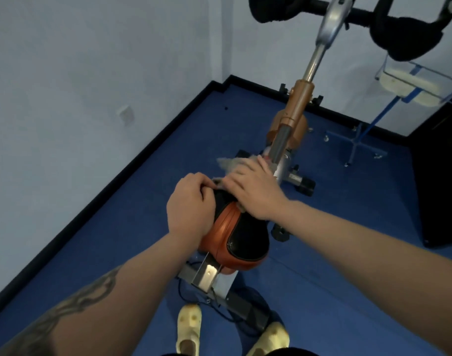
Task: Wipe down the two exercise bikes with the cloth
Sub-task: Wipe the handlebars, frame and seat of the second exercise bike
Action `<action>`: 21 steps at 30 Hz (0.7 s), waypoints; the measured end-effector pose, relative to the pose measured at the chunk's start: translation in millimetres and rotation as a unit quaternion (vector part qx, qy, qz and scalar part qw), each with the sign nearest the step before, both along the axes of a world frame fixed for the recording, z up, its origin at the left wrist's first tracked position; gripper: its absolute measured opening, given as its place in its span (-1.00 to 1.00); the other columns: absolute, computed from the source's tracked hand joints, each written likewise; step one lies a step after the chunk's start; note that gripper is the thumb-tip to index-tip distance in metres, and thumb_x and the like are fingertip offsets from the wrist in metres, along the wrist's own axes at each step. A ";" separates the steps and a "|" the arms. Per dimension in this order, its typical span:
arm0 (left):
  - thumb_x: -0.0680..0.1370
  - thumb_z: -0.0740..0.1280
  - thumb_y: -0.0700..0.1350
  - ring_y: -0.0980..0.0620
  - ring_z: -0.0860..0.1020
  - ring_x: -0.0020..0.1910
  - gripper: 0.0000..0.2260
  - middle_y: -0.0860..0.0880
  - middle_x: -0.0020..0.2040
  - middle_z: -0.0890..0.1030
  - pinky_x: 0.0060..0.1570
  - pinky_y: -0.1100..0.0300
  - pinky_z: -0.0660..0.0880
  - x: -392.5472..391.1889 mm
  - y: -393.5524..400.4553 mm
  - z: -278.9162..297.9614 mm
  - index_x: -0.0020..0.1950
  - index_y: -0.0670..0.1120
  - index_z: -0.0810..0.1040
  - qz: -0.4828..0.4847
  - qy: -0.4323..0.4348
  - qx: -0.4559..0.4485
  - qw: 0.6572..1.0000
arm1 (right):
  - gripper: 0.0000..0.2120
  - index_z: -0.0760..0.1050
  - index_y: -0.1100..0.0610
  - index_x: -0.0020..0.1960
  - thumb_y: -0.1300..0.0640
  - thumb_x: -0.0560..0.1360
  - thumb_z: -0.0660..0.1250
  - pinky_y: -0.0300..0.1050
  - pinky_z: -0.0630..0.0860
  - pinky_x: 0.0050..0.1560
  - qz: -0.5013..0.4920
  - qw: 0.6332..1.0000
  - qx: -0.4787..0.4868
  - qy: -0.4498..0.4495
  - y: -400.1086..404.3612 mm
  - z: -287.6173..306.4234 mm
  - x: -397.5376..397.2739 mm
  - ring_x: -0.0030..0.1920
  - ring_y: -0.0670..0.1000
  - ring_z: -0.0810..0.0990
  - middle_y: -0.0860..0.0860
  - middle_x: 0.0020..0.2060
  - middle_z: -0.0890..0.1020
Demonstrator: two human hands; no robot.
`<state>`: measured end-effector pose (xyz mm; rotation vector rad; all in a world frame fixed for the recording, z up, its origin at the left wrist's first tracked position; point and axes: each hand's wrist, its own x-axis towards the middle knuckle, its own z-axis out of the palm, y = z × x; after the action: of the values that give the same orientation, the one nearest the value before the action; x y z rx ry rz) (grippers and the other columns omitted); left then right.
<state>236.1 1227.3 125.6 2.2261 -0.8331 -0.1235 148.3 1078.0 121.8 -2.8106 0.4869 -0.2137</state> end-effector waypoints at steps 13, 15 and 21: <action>0.69 -0.01 0.05 0.26 0.47 -0.10 -0.73 0.10 -0.01 0.52 -0.19 0.29 0.36 -40.1 35.5 -9.9 0.18 0.01 0.43 0.162 0.271 -0.120 0.941 | -0.64 0.39 0.01 0.34 -0.03 0.67 -0.05 0.05 0.40 0.12 0.100 0.991 -0.012 0.083 37.1 30.9 14.7 0.17 0.15 0.52 0.03 0.23 0.54; 0.69 -0.03 0.09 0.30 0.49 -0.03 -0.66 0.18 0.05 0.52 -0.10 0.38 0.37 -46.2 45.0 -8.9 0.27 0.03 0.45 0.120 0.287 -0.136 0.941 | -0.67 0.38 0.01 0.31 0.01 0.66 -0.06 0.04 0.35 0.03 0.040 0.989 -0.076 0.124 30.2 31.0 22.5 0.14 0.19 0.54 0.06 0.20 0.56; 0.64 -0.04 0.25 0.08 0.62 0.12 -0.48 -0.03 0.14 0.67 0.14 0.16 0.55 -33.8 63.7 4.0 0.16 -0.04 0.57 0.142 0.544 -0.285 0.776 | -0.60 0.40 -0.17 0.38 -0.20 0.63 -0.01 0.06 0.25 0.27 0.109 0.992 0.030 0.062 76.4 24.6 9.1 0.26 0.07 0.42 -0.08 0.31 0.47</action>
<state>202.2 1291.1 129.6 1.2990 0.1311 -0.8059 157.5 1154.4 146.4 -2.8003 0.2047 0.0213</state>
